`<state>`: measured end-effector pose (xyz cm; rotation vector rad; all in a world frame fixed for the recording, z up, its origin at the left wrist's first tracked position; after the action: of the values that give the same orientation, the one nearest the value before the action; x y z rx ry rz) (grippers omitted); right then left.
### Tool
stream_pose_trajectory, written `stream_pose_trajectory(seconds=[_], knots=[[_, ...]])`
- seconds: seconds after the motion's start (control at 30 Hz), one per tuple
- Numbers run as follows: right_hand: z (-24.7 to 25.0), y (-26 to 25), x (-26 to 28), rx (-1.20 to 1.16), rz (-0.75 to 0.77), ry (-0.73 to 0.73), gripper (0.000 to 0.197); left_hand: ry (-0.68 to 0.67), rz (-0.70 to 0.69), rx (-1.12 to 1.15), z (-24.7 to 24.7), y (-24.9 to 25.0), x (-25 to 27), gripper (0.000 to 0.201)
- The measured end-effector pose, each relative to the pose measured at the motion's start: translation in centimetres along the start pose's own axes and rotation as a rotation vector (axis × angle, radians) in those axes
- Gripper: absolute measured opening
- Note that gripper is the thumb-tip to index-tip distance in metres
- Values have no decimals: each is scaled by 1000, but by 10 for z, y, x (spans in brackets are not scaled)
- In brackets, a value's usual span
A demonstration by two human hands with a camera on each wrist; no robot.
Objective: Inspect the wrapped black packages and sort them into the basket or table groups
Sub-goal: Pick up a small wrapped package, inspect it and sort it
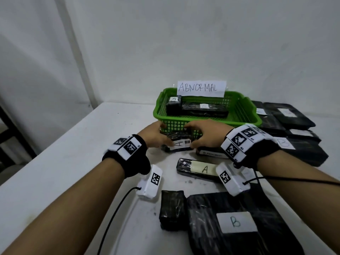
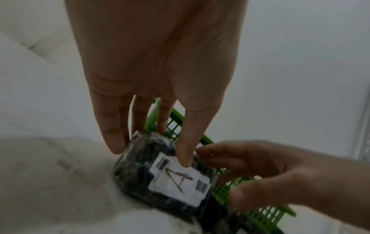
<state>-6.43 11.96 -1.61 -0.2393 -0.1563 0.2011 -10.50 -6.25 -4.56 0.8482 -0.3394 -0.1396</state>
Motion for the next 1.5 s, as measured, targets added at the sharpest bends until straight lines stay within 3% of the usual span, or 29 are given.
stream_pose_trajectory(seconds=[0.13,0.27,0.37,0.47,0.6,0.67,0.73,0.83,0.93,1.07,1.17,1.23,1.37,1.5], knots=[[1,-2,3,-20,13,14,72,116,-33,8,5,-5,2,39],[5,-7,9,-73,33,10,64,118,-112,103,27,5,20,34],[12,-13,16,-226,75,108,56,91,-181,226,40,11,35,31],[17,-11,24,-524,74,211,47,105,-233,432,42,16,47,32],[9,-7,37,-727,35,145,29,123,-214,711,26,29,49,41],[4,-4,40,-866,53,154,24,121,-260,693,18,43,45,35],[1,2,39,-1083,86,217,28,66,-341,579,12,58,41,30],[1,18,35,-1284,82,438,26,18,-453,476,4,79,33,32],[10,33,33,-1438,39,639,21,-62,-451,515,-6,83,26,52],[24,44,35,-1412,94,626,13,-138,-472,546,-23,79,17,53],[29,56,40,-1268,66,609,22,-147,-477,647,-30,83,10,60],[31,62,42,-1223,48,609,26,-153,-471,581,-32,85,6,63],[31,62,46,-1188,82,589,26,-118,-474,491,-35,86,3,44],[28,56,43,-1139,81,768,17,-75,-499,424,-40,87,9,32]])
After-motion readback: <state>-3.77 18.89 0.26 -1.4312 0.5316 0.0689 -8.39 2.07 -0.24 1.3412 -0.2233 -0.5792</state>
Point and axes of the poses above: each hand's wrist, its own x-axis away from the middle knuckle, its own z-axis out of the back of the hand, y = z × x, the point moved 2 cm from there along -x, towards the middle knuckle, and after that the axes turned 3 degrees about z, right-handed, at the moved point
